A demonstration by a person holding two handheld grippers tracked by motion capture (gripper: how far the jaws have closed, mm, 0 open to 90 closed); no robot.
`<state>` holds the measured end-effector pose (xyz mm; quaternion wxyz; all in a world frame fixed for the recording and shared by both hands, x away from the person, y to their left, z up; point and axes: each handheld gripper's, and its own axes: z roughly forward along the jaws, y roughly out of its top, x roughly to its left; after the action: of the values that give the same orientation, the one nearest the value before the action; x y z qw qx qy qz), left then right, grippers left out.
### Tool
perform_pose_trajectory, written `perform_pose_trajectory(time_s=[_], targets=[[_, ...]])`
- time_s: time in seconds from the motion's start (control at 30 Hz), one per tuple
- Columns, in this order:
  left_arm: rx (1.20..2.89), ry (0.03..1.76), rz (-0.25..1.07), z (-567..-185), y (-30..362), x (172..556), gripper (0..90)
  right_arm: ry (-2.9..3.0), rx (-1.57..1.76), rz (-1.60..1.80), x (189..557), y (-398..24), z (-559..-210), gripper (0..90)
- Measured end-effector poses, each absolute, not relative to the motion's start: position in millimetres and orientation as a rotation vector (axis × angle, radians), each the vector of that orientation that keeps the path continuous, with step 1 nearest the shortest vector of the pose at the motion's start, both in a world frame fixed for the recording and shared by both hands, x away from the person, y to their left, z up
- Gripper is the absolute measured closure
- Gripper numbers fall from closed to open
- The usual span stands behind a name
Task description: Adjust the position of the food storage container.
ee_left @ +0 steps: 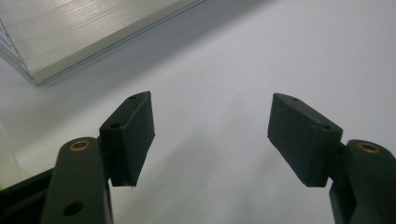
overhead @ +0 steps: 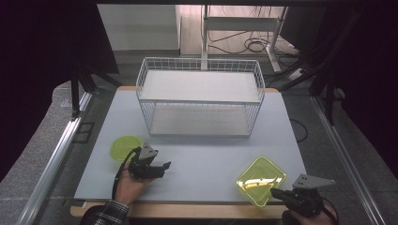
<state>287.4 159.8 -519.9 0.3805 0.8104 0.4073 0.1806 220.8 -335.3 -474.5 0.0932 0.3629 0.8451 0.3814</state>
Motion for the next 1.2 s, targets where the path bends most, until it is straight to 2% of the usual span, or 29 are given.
perform_pose_trajectory(time_s=[0.3, 0.53, 0.73, 1.1, 1.2], targets=[[2.071, 1.036, 0.450, -519.9, 160.4, 287.7, 32.2, 2.548, 1.021, 1.132, 224.7, -319.1, -480.0, 89.2], [2.070, 1.037, 0.446, -519.9, 160.2, 287.8, 32.7, 2.472, 1.107, 1.133, 218.8, -345.5, -472.1, 89.1], [2.067, 1.038, 0.440, -520.3, 159.6, 287.9, 33.3, 2.483, 1.117, 1.160, 220.3, -342.2, -485.1, 89.0], [2.074, 1.030, 0.417, -520.8, 156.9, 288.1, 35.6, 2.502, 1.079, 1.155, 247.0, -311.0, -486.2, 89.2], [2.072, 1.024, 0.402, -519.8, 156.8, 287.7, 38.6, 2.519, 1.113, 1.149, 265.6, -298.9, -485.2, 89.2]])
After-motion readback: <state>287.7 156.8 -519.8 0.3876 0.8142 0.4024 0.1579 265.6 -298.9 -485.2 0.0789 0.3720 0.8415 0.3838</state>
